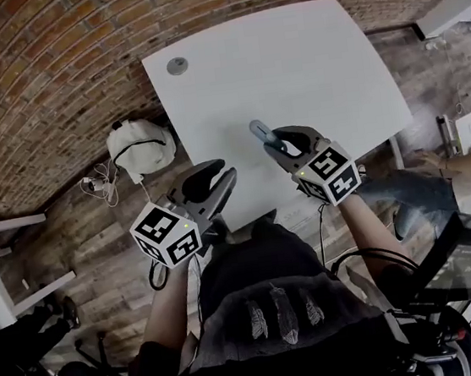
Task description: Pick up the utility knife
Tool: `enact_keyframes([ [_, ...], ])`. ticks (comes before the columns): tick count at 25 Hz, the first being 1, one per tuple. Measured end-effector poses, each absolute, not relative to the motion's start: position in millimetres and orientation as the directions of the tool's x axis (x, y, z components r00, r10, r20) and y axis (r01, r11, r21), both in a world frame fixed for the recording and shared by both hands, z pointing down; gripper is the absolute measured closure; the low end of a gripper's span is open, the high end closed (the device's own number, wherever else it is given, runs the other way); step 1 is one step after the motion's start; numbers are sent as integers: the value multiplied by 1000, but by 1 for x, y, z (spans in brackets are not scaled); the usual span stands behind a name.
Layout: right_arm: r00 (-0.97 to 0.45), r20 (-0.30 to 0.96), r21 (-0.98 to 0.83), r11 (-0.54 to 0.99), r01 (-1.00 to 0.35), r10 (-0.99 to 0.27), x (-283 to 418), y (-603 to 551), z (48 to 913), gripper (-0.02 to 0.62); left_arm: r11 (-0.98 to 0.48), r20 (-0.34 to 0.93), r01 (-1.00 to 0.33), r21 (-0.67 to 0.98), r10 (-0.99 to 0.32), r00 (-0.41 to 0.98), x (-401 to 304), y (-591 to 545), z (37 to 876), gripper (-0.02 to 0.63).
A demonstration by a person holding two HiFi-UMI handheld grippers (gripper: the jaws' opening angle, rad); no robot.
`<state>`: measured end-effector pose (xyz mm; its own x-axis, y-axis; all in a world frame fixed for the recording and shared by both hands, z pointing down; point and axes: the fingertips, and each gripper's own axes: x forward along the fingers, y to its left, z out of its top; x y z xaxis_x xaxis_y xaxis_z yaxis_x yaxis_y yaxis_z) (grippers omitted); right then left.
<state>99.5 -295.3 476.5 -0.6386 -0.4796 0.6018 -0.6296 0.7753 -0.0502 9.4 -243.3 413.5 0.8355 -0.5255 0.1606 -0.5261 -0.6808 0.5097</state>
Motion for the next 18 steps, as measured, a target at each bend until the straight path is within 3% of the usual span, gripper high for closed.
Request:
enact_keyframes([
  [2,-655,579,-33,788,-614,-486,90,-291,464,471,-682,122,-494,540,-517,847,14,-248,409,411],
  [3,-661,568,-23,794,-608,-490,86,-289,458,471,-682,107,-483,549,-516,850,16,-252,408,399],
  [8,-681,538,47,823,-565,-498,67,-279,434,471,-691,30,-433,579,-513,858,31,-278,398,399],
  [14,-697,509,80,834,-546,-505,54,-275,424,471,-701,22,-426,572,-505,863,38,-293,396,401],
  [18,-698,501,83,832,-549,-511,50,-276,422,471,-684,25,-427,591,-513,858,35,-299,400,512],
])
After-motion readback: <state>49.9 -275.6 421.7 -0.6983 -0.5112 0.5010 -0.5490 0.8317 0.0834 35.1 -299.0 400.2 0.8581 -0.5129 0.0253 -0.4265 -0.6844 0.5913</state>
